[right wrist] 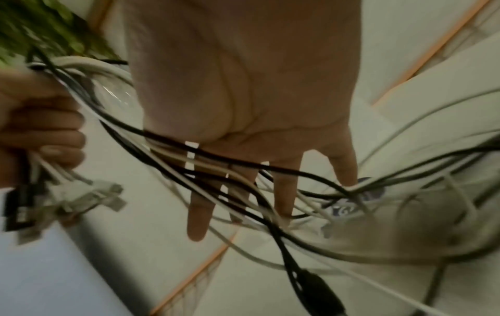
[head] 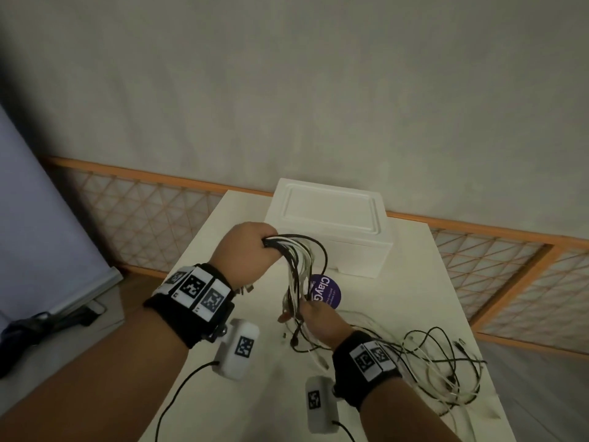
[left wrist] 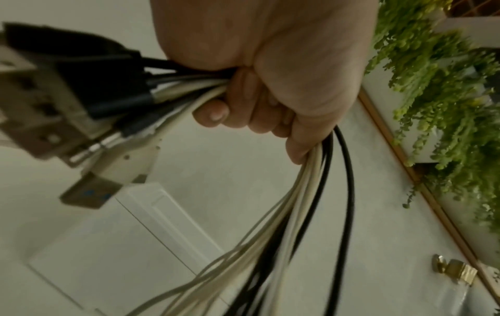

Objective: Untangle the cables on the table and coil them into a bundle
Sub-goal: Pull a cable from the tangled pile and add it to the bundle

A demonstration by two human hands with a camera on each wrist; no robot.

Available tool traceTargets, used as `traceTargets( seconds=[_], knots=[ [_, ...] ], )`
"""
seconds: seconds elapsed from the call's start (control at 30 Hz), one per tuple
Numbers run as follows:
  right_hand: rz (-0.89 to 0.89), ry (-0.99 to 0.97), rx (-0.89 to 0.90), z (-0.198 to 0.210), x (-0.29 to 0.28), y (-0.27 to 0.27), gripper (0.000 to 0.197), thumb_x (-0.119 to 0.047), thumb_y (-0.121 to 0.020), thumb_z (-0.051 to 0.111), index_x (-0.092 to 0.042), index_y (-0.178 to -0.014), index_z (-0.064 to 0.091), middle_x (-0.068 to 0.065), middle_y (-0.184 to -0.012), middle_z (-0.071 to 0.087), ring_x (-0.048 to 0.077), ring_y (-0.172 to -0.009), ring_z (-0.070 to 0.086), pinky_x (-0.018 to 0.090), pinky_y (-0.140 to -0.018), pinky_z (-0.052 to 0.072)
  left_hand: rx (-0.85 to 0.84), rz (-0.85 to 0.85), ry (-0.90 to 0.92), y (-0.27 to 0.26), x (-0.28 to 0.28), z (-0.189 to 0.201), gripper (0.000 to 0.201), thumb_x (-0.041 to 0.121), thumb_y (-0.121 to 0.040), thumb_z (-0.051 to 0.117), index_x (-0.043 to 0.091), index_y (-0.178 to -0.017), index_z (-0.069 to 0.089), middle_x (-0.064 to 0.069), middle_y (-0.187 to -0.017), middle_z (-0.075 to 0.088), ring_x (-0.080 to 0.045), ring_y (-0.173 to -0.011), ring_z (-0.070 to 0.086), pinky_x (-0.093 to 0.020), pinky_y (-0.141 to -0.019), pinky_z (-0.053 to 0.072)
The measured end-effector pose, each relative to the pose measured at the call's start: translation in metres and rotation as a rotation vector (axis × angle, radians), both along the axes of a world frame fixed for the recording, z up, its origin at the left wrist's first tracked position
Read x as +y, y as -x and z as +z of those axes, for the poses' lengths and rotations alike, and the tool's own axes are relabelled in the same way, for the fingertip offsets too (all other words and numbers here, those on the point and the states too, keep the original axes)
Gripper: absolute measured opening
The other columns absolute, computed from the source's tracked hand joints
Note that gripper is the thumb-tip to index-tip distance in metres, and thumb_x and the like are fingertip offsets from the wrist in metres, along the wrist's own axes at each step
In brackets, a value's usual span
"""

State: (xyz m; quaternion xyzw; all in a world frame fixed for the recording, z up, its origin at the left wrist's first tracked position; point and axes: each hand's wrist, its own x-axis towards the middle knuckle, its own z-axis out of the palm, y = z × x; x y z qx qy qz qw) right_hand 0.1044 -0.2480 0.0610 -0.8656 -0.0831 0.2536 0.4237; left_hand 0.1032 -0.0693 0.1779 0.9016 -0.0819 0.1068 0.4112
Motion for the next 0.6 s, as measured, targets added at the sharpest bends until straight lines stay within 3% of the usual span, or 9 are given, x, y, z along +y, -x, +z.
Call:
traceTargets(
  seconds=[0.1, 0.2, 0.27, 0.33, 0.4, 0.47, 0.5, 0.57, 0.6],
  knots=[
    [-0.065, 0.198, -0.051, -0.009, -0.023, -0.005, 0.026, -0.025, -0.099, 0.043, -0.011, -0.11, 0.062, 0.016, -0.109, 0.065, 0.032, -0.106, 0.061, 0.034, -0.085, 0.048, 0.012, 0.051, -0.048, 0.002, 0.007, -0.003, 0.039, 0.014, -0.079, 0.061, 0.023, -0.048, 0.04, 0.004, -0.048, 0.042, -0.015, -0.049, 0.044, -0.029, -0.052, 0.032],
    [-0.135, 0.341, -0.101, -0.015, -0.046, -0.015, 0.018, -0.04, -0.086, 0.058, -0.025, -0.089, 0.066, 0.0, -0.09, 0.066, 0.024, -0.098, 0.063, 0.021, -0.073, 0.051, 0.046, 0.085, -0.065, 0.003, 0.015, -0.008, 0.038, 0.016, -0.08, 0.062, 0.023, -0.048, 0.042, 0.004, -0.047, 0.043, -0.016, -0.049, 0.044, -0.028, -0.051, 0.031],
    [-0.071, 0.515, -0.202, -0.017, -0.054, -0.017, 0.075, -0.067, -0.061, 0.066, -0.041, -0.129, 0.049, -0.001, -0.135, 0.053, 0.023, -0.125, 0.049, 0.044, -0.1, 0.044, 0.061, 0.107, -0.047, 0.002, 0.017, -0.012, 0.036, 0.011, -0.082, 0.063, 0.019, -0.051, 0.047, 0.002, -0.048, 0.044, -0.019, -0.048, 0.045, -0.029, -0.052, 0.032],
    [-0.049, 0.695, -0.232, -0.019, -0.062, -0.011, 0.131, -0.085, -0.031, 0.062, -0.053, -0.143, 0.002, -0.001, -0.16, -0.003, 0.033, -0.145, 0.01, 0.071, -0.102, 0.019, 0.06, 0.179, 0.058, -0.003, 0.026, -0.012, 0.026, 0.008, -0.085, 0.062, 0.007, -0.06, 0.056, 0.0, -0.05, 0.045, -0.018, -0.048, 0.043, -0.028, -0.051, 0.032],
    [-0.088, 0.705, -0.178, -0.029, -0.079, -0.009, 0.127, -0.091, -0.03, 0.058, -0.06, -0.14, 0.002, -0.007, -0.156, -0.022, 0.031, -0.146, -0.003, 0.071, -0.104, 0.011, 0.025, 0.251, 0.142, -0.01, 0.039, -0.006, 0.022, 0.009, -0.086, 0.062, -0.003, -0.068, 0.059, -0.003, -0.053, 0.045, -0.017, -0.051, 0.039, -0.029, -0.054, 0.029],
    [-0.107, 0.563, -0.121, -0.038, -0.106, -0.007, 0.094, -0.089, -0.044, 0.055, -0.052, -0.13, 0.047, -0.006, -0.155, 0.028, 0.017, -0.139, 0.032, 0.045, -0.112, 0.028, 0.026, 0.276, 0.17, -0.015, 0.053, -0.003, 0.022, 0.01, -0.086, 0.063, -0.002, -0.068, 0.061, -0.003, -0.052, 0.044, -0.016, -0.051, 0.038, -0.029, -0.056, 0.03],
    [-0.142, 0.446, -0.083, -0.04, -0.12, -0.007, 0.071, -0.082, -0.054, 0.06, -0.044, -0.113, 0.064, -0.004, -0.135, 0.057, 0.014, -0.123, 0.052, 0.031, -0.104, 0.039, 0.031, 0.287, 0.174, -0.016, 0.059, -0.001, 0.023, 0.01, -0.086, 0.063, 0.001, -0.065, 0.06, 0.0, -0.05, 0.043, -0.015, -0.05, 0.037, -0.029, -0.056, 0.03],
    [-0.262, 0.313, -0.097, -0.044, -0.144, -0.003, 0.047, -0.06, -0.063, 0.075, -0.033, -0.1, 0.072, -0.003, -0.109, 0.071, 0.017, -0.103, 0.064, 0.029, -0.094, 0.047, 0.046, 0.343, 0.236, -0.019, 0.067, -0.002, 0.028, 0.014, -0.086, 0.062, 0.003, -0.062, 0.054, 0.002, -0.049, 0.041, -0.012, -0.048, 0.036, -0.028, -0.056, 0.028],
    [-0.316, 0.36, -0.135, -0.049, -0.157, 0.001, 0.067, -0.062, -0.055, 0.078, -0.029, -0.113, 0.067, -0.005, -0.116, 0.067, 0.018, -0.109, 0.061, 0.03, -0.097, 0.045, 0.05, 0.375, 0.299, -0.02, 0.071, -0.003, 0.03, 0.017, -0.086, 0.063, 0.002, -0.063, 0.051, -0.001, -0.051, 0.04, -0.014, -0.05, 0.034, -0.029, -0.056, 0.027]
  ],
)
